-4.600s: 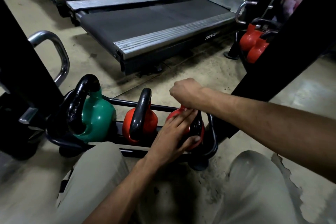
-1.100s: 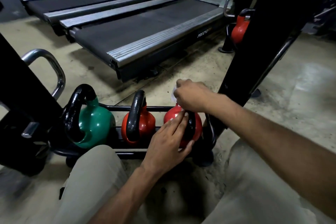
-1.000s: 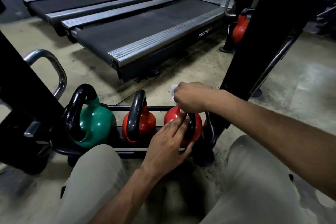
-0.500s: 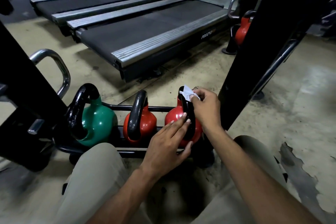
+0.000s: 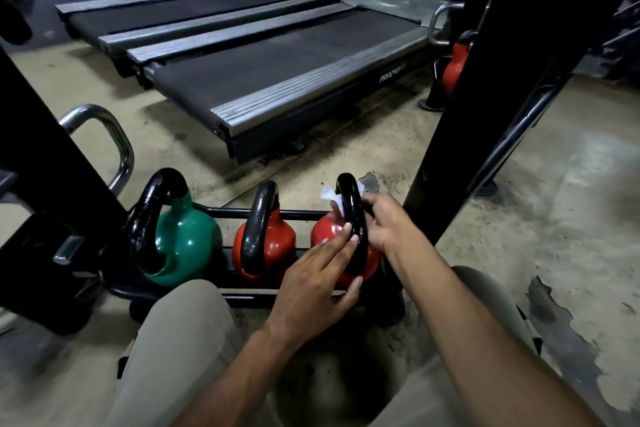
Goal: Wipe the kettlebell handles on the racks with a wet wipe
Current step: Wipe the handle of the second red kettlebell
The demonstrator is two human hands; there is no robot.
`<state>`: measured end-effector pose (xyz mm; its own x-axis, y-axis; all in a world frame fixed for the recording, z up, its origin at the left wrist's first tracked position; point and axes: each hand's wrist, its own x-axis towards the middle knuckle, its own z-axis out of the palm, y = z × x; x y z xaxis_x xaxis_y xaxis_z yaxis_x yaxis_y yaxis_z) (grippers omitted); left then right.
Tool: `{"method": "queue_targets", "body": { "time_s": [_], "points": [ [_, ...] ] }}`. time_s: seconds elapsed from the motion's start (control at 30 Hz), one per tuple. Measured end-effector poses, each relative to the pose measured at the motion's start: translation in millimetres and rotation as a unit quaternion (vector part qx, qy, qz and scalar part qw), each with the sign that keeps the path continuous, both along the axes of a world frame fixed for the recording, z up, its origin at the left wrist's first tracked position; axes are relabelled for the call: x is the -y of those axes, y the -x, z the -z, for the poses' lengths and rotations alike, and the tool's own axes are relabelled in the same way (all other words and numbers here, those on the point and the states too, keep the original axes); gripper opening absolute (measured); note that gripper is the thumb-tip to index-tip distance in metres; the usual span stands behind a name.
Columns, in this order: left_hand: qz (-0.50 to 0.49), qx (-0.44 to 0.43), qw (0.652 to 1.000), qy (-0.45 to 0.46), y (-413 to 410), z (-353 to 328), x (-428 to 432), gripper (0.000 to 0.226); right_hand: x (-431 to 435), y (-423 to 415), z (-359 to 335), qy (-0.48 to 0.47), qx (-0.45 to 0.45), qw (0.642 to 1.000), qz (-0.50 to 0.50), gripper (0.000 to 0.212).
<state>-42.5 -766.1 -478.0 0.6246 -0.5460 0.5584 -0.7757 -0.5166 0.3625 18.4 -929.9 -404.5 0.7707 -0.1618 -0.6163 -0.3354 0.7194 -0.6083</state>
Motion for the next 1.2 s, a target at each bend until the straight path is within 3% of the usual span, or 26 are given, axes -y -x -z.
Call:
{"method": "queue_targets", "body": {
  "time_s": [0.03,0.07,0.1,0.17,0.23,0.3,0.37,0.43,0.53,0.6,0.63,0.73,0.83,0.97,1.03,1.07,1.2],
  "points": [
    [0.002,0.001,1.0,-0.001,-1,1,0,0.06,-1,-5,0,0.063,0.01,0.998,0.022,0.025],
    [0.003,0.004,1.0,0.0,-2,2,0,0.06,-2,-8,6,0.187,0.025,0.981,0.043,0.019],
    [0.002,0.006,1.0,0.002,-3,2,0,0.059,-2,-6,12,0.351,0.048,0.934,0.044,0.016],
    [-0.001,0.01,1.0,0.011,-4,3,0,0.056,-1,9,21,0.623,0.128,0.772,0.016,0.012],
    [-0.003,0.015,1.0,0.026,-5,3,2,0.054,7,14,16,0.743,0.234,0.627,-0.03,0.015],
    [-0.004,0.012,0.999,0.032,-5,1,3,0.053,21,-5,4,0.797,0.287,0.511,-0.148,0.017],
    [-0.004,0.007,1.0,0.029,-4,1,2,0.053,25,-31,-18,0.825,0.265,0.379,-0.325,0.019],
    [-0.002,0.003,1.0,0.019,-4,1,2,0.055,17,-52,-38,0.824,0.184,0.262,-0.468,0.022],
    [-0.007,0.006,1.0,0.004,-3,-1,0,0.054,-16,-58,-59,0.787,0.073,0.087,-0.606,0.022],
    [-0.011,0.01,1.0,0.001,-2,-2,-1,0.052,-31,-52,-64,0.76,0.04,-0.002,-0.648,0.025],
    [-0.014,0.011,1.0,0.0,-2,-2,-1,0.051,-31,-49,-64,0.757,0.042,-0.024,-0.651,0.025],
    [-0.013,0.01,1.0,0.006,-4,0,-1,0.051,-14,-48,-67,0.781,0.109,-0.019,-0.615,0.025],
    [-0.005,-0.001,1.0,0.006,-6,0,0,0.054,3,-47,-59,0.808,0.182,0.036,-0.56,0.027],
    [0.0,0.001,1.0,0.023,-6,1,0,0.053,18,-42,-58,0.79,0.23,0.114,-0.557,0.045],
    [0.001,-0.008,1.0,0.028,-5,2,0,0.054,31,-37,-58,0.797,0.247,0.194,-0.516,0.042],
    [0.001,-0.01,0.999,0.033,-5,3,0,0.054,35,-30,-54,0.801,0.246,0.253,-0.483,0.038],
    [0.01,-0.005,0.999,0.041,-5,3,0,0.054,25,29,-10,0.773,0.263,0.541,-0.201,0.027]
  ]
}}
